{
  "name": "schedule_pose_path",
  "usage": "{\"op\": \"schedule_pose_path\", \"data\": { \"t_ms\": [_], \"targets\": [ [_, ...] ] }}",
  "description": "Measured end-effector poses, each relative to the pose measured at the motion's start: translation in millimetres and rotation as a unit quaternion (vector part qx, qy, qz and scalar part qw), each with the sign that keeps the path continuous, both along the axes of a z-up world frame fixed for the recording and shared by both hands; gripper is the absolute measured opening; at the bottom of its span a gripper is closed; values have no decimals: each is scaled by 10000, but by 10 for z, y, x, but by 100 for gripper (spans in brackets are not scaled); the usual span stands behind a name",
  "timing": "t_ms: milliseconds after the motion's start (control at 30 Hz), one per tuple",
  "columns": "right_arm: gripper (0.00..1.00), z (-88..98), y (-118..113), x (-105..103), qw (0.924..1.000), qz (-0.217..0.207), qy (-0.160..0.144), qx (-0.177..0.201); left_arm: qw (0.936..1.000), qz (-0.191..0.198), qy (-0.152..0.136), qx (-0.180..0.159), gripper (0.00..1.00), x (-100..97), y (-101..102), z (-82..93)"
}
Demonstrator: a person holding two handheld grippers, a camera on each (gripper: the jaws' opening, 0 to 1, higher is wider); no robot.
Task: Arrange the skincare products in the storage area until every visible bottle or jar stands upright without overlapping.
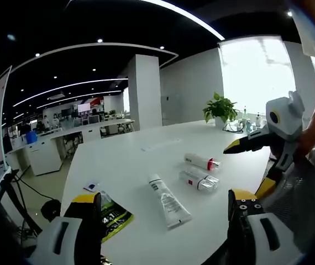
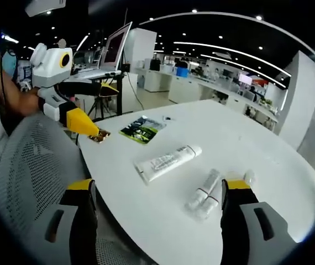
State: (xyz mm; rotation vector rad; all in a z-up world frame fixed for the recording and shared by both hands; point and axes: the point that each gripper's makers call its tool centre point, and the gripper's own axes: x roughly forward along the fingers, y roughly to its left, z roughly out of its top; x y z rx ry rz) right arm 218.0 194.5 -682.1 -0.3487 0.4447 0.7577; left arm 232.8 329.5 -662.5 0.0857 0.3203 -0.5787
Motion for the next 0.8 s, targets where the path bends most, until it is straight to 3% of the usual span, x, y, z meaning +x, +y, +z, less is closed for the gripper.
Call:
{"op": "schedule_pose_path", "data": {
  "t_ms": [200,300,633,733,800],
  "targets": [
    [91,12,5,-3,9999,-7,61,104,9994,-97,313,146,100,-21,-35,-151],
    [91,46,25,-18,9998,38,56,212,9989,-336,288,167,99,-86,-129,-145],
    [92,128,43,-14,9979,30,185,627,9962,-376,536,574,100,-87,-105,-343],
    [92,191,75,-21,9957,106,271,884,9954,-335,638,624,100,-87,-80,-384],
    [92,260,51,22,9913,-35,431,1244,9949,-301,704,663,100,-85,-63,-414]
  ]
}}
